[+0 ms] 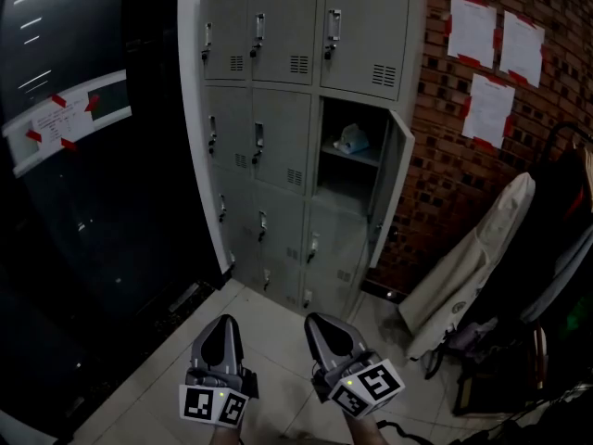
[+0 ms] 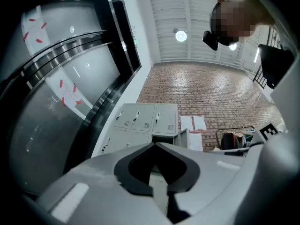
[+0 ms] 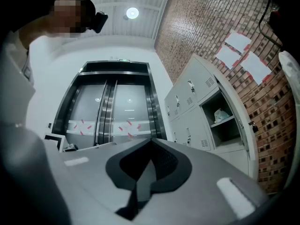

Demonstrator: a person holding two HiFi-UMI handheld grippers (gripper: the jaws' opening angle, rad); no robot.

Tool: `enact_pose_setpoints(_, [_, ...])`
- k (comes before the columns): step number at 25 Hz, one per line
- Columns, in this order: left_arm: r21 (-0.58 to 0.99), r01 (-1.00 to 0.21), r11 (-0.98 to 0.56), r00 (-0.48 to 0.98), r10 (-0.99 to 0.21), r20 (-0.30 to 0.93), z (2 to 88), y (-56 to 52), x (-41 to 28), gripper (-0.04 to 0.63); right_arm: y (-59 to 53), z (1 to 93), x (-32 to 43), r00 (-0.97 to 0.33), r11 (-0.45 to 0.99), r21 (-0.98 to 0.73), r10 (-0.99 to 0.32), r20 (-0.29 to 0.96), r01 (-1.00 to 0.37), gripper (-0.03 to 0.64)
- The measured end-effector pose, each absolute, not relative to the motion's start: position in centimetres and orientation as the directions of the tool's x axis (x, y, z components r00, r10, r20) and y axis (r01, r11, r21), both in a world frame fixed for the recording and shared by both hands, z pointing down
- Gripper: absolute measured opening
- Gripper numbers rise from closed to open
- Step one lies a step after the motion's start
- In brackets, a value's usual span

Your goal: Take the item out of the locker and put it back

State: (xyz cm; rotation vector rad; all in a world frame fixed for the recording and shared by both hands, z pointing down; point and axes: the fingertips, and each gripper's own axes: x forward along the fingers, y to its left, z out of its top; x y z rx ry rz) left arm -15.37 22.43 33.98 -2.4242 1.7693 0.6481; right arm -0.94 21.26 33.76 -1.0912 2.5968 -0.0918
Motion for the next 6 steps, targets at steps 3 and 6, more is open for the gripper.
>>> enact_pose_setpoints(3, [0.225, -0.911, -0.346, 0.246, -0.893, -0.376, 34.19, 22.24, -15.43, 0.006, 20.97, 33.92, -0.88, -0.655, 0.704, -0.183, -0.707, -0.267, -0.686, -0.005])
enact_pose_setpoints(6, [0.22, -0.914, -0.342, 0.244, -0.893, -0.378, 34.47, 22.1, -15.44, 0.006, 20.65, 34.33, -0.85, -0.654, 0.704, -0.188, -0.708, -0.268, -0.685, -0.006])
